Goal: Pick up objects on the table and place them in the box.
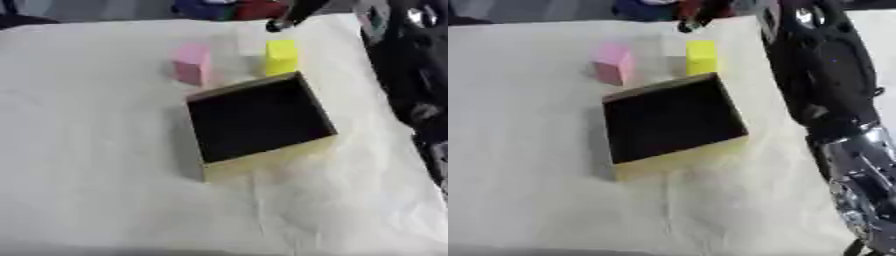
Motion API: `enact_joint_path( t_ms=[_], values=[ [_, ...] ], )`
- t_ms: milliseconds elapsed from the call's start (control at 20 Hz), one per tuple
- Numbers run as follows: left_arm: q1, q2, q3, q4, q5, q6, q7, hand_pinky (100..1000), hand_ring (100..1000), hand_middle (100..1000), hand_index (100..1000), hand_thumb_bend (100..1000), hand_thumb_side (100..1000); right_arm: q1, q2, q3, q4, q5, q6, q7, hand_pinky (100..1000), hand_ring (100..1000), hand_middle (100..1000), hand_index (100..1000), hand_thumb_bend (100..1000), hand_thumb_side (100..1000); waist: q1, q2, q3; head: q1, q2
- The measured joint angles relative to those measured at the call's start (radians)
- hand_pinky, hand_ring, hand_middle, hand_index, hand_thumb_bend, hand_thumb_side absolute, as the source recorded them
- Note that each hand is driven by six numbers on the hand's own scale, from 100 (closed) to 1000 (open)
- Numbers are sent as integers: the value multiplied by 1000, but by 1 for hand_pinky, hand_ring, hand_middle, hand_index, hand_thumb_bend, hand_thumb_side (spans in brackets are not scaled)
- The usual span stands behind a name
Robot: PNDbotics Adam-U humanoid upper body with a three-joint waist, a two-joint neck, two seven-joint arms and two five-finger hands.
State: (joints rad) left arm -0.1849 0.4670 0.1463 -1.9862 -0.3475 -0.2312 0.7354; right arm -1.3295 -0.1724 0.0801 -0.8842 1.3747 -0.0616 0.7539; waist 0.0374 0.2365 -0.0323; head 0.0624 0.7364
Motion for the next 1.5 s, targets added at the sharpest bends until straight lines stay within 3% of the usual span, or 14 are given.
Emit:
enact_joint_path(
  t_ms=[250,650,1050,1500],
  values=[
    [0,0,0,0,0,0,0,720,716,704,925,191,763,-8,0,0,17,0,10,45,908,926,957,1000,459,611,0,-4,-1,7,2],
    [1,1,5,0,-2,0,0,720,718,705,925,194,760,-25,-1,7,79,9,18,102,910,928,964,1000,512,589,-5,-17,-6,13,21],
    [2,1,5,0,-2,1,-1,721,720,705,925,194,749,-34,-1,23,154,12,4,82,911,924,965,1000,489,506,-6,-22,-9,18,28],
    [2,6,5,0,-5,1,-1,720,720,706,926,197,755,-44,-2,34,223,6,-18,68,906,917,955,1000,497,547,-10,-30,-22,40,27]
  ],
)
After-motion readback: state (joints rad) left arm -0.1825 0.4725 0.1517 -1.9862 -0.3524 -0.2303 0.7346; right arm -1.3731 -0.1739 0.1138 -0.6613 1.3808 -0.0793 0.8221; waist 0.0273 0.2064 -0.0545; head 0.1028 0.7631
